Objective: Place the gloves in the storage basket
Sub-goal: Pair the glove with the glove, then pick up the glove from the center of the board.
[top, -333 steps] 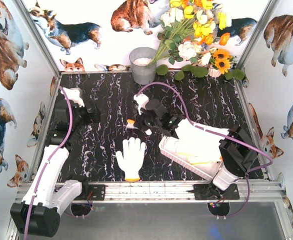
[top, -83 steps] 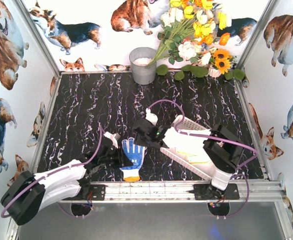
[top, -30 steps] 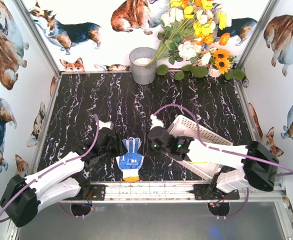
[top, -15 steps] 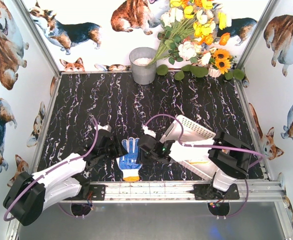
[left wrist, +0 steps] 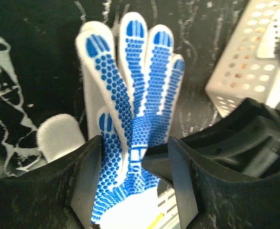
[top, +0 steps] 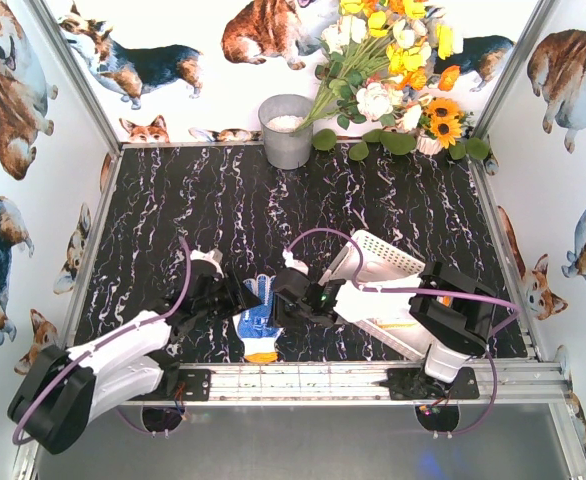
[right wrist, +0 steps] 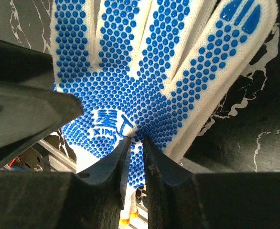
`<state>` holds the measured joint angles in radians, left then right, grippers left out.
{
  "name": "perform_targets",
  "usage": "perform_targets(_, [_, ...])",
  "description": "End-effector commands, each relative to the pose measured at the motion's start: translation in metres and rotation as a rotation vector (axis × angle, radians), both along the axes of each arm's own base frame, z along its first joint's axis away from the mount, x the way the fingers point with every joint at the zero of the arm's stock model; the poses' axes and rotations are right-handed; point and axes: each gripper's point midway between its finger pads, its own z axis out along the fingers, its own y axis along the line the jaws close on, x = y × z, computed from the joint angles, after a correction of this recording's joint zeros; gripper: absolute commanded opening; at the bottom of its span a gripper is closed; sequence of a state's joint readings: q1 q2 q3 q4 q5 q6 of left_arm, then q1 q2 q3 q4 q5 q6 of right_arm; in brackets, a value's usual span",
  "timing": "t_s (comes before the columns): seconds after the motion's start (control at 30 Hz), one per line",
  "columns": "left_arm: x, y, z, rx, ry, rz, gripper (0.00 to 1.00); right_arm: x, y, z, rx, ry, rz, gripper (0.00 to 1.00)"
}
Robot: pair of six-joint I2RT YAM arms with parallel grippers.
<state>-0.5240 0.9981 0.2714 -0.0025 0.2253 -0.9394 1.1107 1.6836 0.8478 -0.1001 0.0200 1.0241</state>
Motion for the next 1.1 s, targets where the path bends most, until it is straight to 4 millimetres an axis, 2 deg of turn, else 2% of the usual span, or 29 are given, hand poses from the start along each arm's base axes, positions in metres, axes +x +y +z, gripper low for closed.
perform_targets(0.0, [0.005,-0.01,0.029,-0.111,-0.076,-0.018,0.51,0.003,0.001,-0.017,-0.035,0.002,-0.014,0.2])
perform_targets(0.1, [0.002,-0.01,0.04,-0.171,-0.087,-0.019,0.51,0.002,-0.001,-0.019,-0.042,0.003,-0.012,0.2])
perform_targets(0.2, [-0.004,-0.006,0.042,-0.199,-0.066,-0.002,0.51,0.002,-0.001,-0.018,-0.044,0.003,-0.013,0.2])
perform_targets(0.37, [-0.004,0.012,0.046,-0.162,-0.081,0.058,0.5,0.003,-0.001,-0.019,-0.049,0.003,-0.013,0.2])
perform_targets(0.6, [0.002,0.042,0.075,-0.086,-0.194,0.178,0.48,0.003,-0.002,-0.018,-0.053,0.001,-0.015,0.2])
perform_targets(0.73, [0.0,0.052,0.074,-0.034,-0.194,0.201,0.48,0.002,-0.001,-0.015,-0.044,0.0,-0.008,0.21])
perform_targets(0.83, [-0.002,0.044,0.068,-0.026,-0.161,0.145,0.48,0.002,0.007,-0.003,-0.01,-0.005,0.021,0.24])
perform_targets(0.97, [-0.009,0.024,0.063,-0.051,-0.124,-0.004,0.48,0.001,0.021,0.03,0.075,-0.059,0.07,0.38])
perform_targets(1.07, [-0.011,0.017,0.053,-0.035,-0.088,-0.074,0.48,-0.001,0.023,0.053,0.119,-0.078,0.088,0.42])
